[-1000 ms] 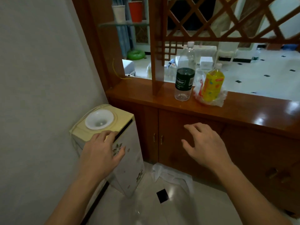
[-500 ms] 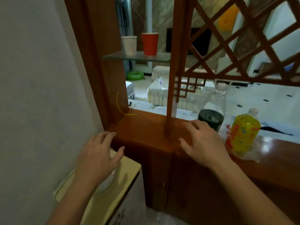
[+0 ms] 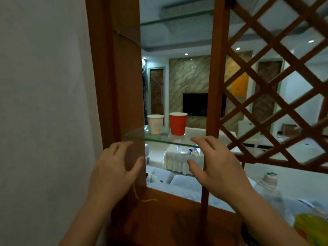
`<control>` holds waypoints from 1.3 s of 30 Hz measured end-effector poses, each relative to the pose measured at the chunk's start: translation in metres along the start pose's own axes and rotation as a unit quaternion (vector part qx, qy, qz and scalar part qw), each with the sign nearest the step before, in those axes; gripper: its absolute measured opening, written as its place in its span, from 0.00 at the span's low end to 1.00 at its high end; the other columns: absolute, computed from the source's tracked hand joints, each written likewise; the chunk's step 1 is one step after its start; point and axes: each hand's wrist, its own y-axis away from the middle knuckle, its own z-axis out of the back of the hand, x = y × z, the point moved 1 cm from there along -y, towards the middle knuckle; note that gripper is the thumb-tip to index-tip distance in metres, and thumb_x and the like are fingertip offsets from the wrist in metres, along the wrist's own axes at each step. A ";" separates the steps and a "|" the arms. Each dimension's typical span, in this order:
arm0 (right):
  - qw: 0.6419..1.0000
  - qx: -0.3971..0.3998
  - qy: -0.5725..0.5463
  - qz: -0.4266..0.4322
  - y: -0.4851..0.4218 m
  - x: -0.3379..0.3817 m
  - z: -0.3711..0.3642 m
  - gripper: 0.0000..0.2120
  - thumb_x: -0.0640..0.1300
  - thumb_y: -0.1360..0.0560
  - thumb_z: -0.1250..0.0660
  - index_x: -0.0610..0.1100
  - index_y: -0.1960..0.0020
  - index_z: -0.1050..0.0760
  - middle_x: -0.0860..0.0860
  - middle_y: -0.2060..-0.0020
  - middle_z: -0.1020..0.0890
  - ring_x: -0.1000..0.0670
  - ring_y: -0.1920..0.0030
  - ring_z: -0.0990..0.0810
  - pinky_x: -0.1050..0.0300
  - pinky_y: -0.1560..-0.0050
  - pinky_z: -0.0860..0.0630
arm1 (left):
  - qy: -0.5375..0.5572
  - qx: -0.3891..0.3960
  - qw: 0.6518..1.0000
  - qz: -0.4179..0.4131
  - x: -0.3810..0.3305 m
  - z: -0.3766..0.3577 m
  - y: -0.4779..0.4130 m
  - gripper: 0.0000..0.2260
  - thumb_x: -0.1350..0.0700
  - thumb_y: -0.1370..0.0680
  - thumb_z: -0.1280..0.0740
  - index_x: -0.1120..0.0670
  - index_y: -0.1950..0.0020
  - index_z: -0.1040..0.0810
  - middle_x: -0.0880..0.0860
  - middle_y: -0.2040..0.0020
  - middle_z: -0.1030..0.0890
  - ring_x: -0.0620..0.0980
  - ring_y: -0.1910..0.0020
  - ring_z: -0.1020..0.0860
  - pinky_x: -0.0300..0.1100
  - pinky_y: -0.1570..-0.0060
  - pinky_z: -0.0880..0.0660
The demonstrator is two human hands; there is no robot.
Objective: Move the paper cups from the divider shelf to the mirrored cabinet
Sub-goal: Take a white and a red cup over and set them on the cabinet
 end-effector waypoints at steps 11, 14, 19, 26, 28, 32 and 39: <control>0.982 0.012 -0.148 -0.121 -0.082 -0.017 -0.075 0.36 0.61 0.26 0.35 0.52 0.25 0.46 0.52 0.32 0.34 0.61 0.45 0.39 0.65 0.46 0.39 | 0.151 -0.020 0.987 0.047 0.019 -0.067 -0.115 0.30 0.38 0.28 0.33 0.48 0.29 0.32 0.49 0.32 0.28 0.46 0.38 0.29 0.42 0.45 0.32; 0.976 0.026 -0.147 -0.157 -0.099 -0.022 -0.094 0.40 0.63 0.28 0.34 0.50 0.25 0.48 0.50 0.32 0.35 0.55 0.40 0.35 0.60 0.45 0.37 | 0.141 0.013 0.987 0.069 0.030 -0.089 -0.138 0.34 0.36 0.29 0.33 0.49 0.27 0.34 0.51 0.30 0.29 0.50 0.35 0.29 0.46 0.42 0.30; 0.953 0.040 -0.170 -0.247 -0.133 -0.037 -0.117 0.43 0.64 0.32 0.30 0.44 0.27 0.42 0.44 0.34 0.32 0.45 0.38 0.29 0.56 0.50 0.34 | 0.160 0.057 0.982 0.086 0.045 -0.119 -0.167 0.38 0.32 0.34 0.33 0.52 0.30 0.32 0.54 0.34 0.25 0.49 0.41 0.26 0.45 0.46 0.28; 0.939 0.021 -0.199 -0.281 -0.160 -0.049 -0.132 0.38 0.64 0.37 0.26 0.46 0.36 0.34 0.46 0.42 0.26 0.48 0.46 0.27 0.53 0.53 0.27 | 0.205 0.104 0.969 0.093 0.038 -0.143 -0.186 0.39 0.31 0.37 0.29 0.51 0.33 0.30 0.51 0.37 0.23 0.49 0.44 0.24 0.43 0.51 0.24; 0.932 0.014 -0.221 -0.286 -0.162 -0.051 -0.135 0.38 0.64 0.38 0.25 0.47 0.36 0.33 0.48 0.43 0.25 0.48 0.46 0.27 0.52 0.52 0.26 | 0.211 0.100 0.968 0.094 0.034 -0.147 -0.190 0.38 0.30 0.37 0.30 0.51 0.35 0.29 0.50 0.40 0.22 0.48 0.47 0.24 0.40 0.56 0.26; 0.910 0.001 -0.274 -0.311 -0.164 -0.053 -0.144 0.37 0.61 0.39 0.23 0.48 0.37 0.33 0.52 0.46 0.25 0.49 0.48 0.26 0.51 0.50 0.24 | 0.211 0.105 0.965 0.112 0.034 -0.155 -0.195 0.38 0.30 0.37 0.30 0.51 0.35 0.30 0.49 0.43 0.23 0.49 0.46 0.25 0.44 0.53 0.24; 0.904 -0.005 -0.286 -0.318 -0.169 -0.055 -0.151 0.34 0.61 0.39 0.24 0.49 0.39 0.32 0.54 0.48 0.25 0.49 0.48 0.25 0.48 0.49 0.22 | 0.231 0.082 0.962 0.118 0.034 -0.163 -0.198 0.28 0.36 0.34 0.29 0.49 0.41 0.29 0.49 0.47 0.24 0.48 0.50 0.25 0.40 0.60 0.27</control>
